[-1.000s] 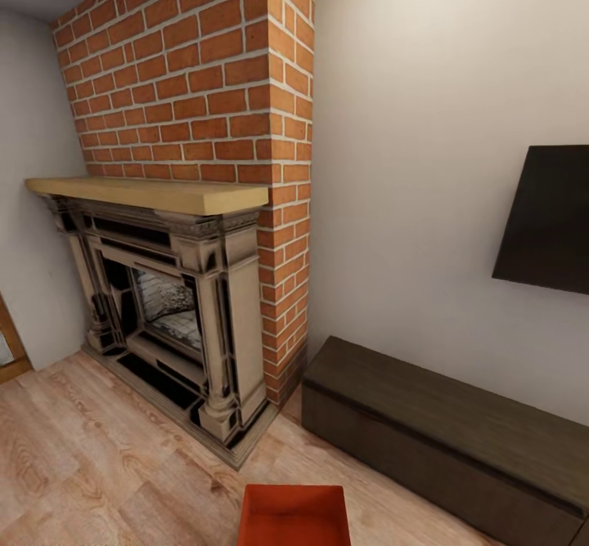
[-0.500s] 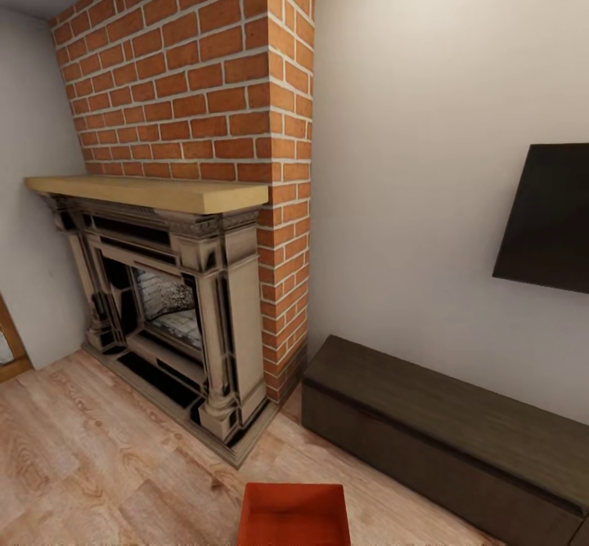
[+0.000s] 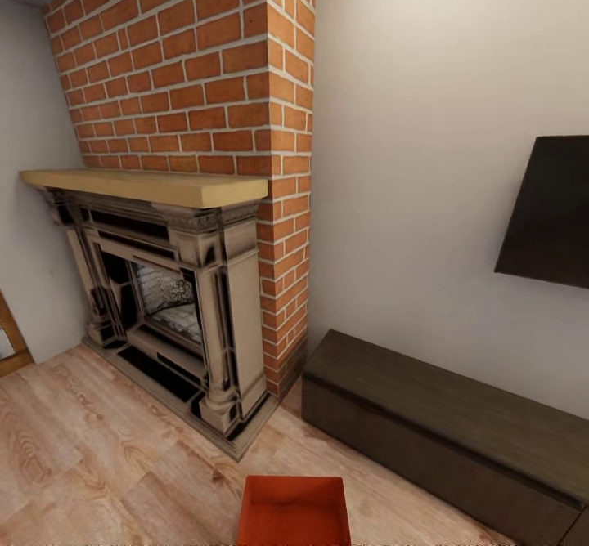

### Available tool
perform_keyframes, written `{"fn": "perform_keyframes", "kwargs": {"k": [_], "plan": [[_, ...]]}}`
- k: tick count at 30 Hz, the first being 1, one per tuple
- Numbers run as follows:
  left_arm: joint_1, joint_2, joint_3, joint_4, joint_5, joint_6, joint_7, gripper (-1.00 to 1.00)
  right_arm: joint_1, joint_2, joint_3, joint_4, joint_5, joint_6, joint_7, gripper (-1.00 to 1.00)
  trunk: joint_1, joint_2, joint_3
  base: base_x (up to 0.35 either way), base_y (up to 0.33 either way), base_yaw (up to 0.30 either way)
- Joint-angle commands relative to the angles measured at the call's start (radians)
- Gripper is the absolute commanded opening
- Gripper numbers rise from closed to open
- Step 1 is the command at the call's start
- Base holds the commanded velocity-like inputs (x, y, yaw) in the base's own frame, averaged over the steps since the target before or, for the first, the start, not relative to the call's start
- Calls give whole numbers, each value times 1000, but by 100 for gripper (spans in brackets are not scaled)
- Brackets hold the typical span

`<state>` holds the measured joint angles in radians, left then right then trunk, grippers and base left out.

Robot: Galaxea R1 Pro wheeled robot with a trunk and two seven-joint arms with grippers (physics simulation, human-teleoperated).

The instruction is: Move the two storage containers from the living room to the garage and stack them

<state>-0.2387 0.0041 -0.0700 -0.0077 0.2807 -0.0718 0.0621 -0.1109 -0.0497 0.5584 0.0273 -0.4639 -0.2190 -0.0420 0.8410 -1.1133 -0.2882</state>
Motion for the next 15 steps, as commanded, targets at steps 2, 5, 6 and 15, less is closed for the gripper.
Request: {"fn": "perform_keyframes", "kwargs": {"k": [2,5,6,15], "plan": [[-1,0,-7,-1,6,-3,2,100,-1,1,8,3,-7,-5,1,100,0,-1,-4,0,0,0],[-1,0,-8,-1,6,-3,2,100,-1,0,7,3,-7,-7,2,100,0,-1,-9,0,0,0],[-1,0,-8,0,6,-3,2,100,-1,-1,6,3,-7,-9,2,100,0,-1,-11,0,0,0],[-1,0,-9,0,5,-3,2,100,-1,-3,5,3,-7,-13,3,100,0,-1,-25,0,0,0]]}}
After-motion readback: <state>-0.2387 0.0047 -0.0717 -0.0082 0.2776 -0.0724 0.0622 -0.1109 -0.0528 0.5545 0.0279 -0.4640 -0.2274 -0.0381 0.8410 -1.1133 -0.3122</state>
